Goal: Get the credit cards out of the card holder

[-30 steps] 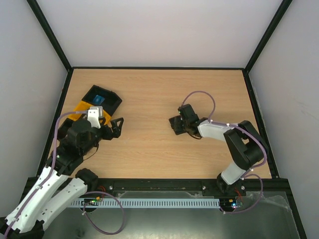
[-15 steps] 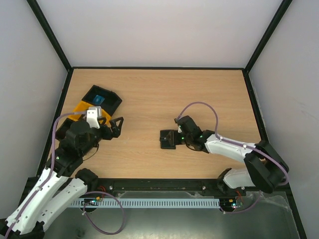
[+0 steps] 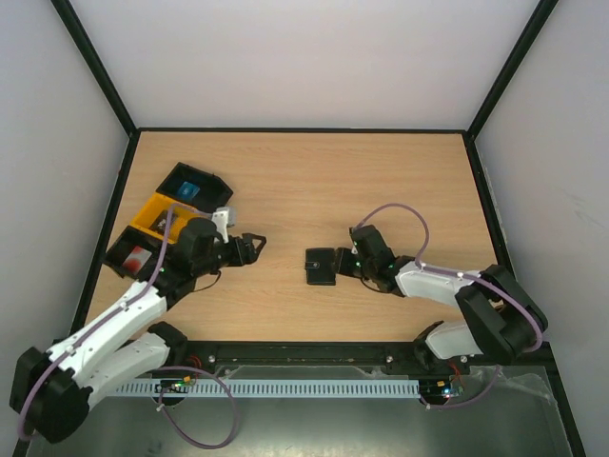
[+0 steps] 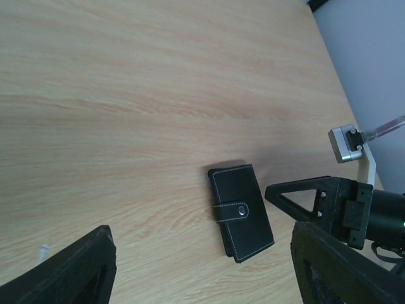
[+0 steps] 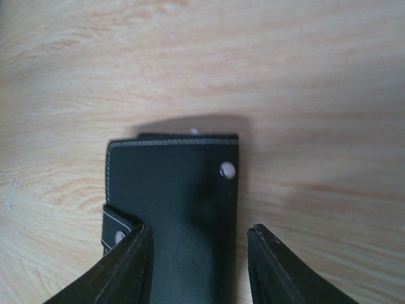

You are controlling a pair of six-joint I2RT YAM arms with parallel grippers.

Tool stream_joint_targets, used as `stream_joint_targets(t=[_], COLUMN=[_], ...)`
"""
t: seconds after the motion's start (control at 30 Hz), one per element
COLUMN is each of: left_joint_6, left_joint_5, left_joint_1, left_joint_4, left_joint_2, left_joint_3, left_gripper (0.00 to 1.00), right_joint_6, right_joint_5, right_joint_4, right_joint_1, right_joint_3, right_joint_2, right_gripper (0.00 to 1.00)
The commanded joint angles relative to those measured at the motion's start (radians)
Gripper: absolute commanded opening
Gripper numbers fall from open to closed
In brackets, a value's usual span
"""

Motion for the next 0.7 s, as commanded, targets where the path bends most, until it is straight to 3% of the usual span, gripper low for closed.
stream_joint_targets(t=[0.0,0.5,0.67], left_joint_6=[-0.036,-0.168,-0.159], left_joint_5=[0.065,0.164,0.177], left_joint_1=[-0.021,-0.091,-0.157], left_joint_4=[0.207,0.638,0.618], left_joint_2=[0.107,0.540,0.709], left_joint_3=[-0.034,-0.149,-0.077], left_gripper=[0.74,0.52,0.41], right_joint_6=[0.134,0.192,0.221], right_joint_5=[-0.070,-0.159,-0.202], right_joint_4=[0.215,0.423,0.513], right_joint_1=[-0.002,0.016,0.020], right_joint_3=[-0.094,-0.139,-0.155], right_joint_2=[0.025,0.163,0.193], right_gripper=[0.41,0.40,0.36])
